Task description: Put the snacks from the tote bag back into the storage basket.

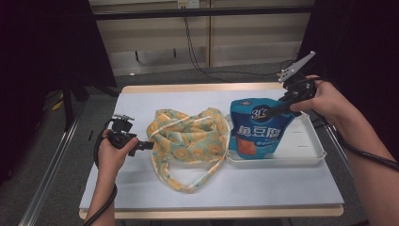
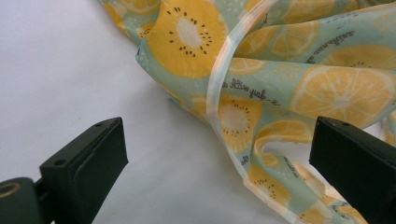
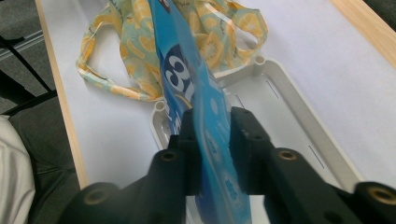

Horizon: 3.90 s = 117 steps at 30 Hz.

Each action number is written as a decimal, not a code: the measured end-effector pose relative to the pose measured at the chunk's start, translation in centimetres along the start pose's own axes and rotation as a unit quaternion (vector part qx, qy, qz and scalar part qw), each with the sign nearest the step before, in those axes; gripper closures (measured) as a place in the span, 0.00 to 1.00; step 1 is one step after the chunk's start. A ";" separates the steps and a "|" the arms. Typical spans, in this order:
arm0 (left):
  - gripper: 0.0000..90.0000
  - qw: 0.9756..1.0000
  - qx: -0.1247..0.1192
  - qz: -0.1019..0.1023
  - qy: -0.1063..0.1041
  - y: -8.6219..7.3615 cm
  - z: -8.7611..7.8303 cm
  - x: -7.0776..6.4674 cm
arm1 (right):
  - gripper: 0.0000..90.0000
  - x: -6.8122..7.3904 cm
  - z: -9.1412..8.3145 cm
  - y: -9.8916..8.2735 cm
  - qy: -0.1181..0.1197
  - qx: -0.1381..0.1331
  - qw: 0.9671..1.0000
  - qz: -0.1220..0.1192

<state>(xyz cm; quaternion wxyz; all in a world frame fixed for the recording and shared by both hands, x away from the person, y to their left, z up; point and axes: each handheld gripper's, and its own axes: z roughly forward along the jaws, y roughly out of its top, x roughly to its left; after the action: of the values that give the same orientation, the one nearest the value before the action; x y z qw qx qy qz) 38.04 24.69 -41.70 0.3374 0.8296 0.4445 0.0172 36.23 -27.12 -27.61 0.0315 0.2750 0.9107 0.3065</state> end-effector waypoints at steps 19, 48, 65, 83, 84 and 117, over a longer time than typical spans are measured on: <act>0.04 1.000 0.003 0.002 0.000 0.0 0.3 -0.2 | 0.31 0.1 -0.7 -2.1 -0.015 -0.015 0.999 0.024; 0.04 1.000 0.010 0.008 -0.006 0.2 0.6 -0.4 | 0.16 0.7 -0.5 -5.6 -0.041 -0.005 0.997 0.070; 0.04 1.000 0.012 0.009 -0.006 0.2 0.5 -0.4 | 0.14 1.2 -0.1 -8.1 -0.062 -0.002 0.994 0.086; 0.04 1.000 0.011 0.010 -0.003 0.2 0.4 -0.4 | 0.13 2.0 0.8 -10.5 -0.079 0.012 0.994 0.080; 0.04 1.000 0.011 0.009 -0.003 0.2 0.4 -0.4 | 0.13 2.2 0.9 -10.6 -0.077 0.016 0.993 0.086; 0.04 1.000 0.011 0.007 -0.005 0.2 0.6 -0.4 | 0.13 4.0 3.1 -14.2 -0.067 -0.009 0.993 0.091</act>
<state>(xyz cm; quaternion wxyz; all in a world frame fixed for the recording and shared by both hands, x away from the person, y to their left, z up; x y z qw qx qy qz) 38.12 24.00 -41.94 0.3306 0.8364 0.4371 0.0109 26.68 -32.74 -37.85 0.0669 0.3768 0.8749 0.2967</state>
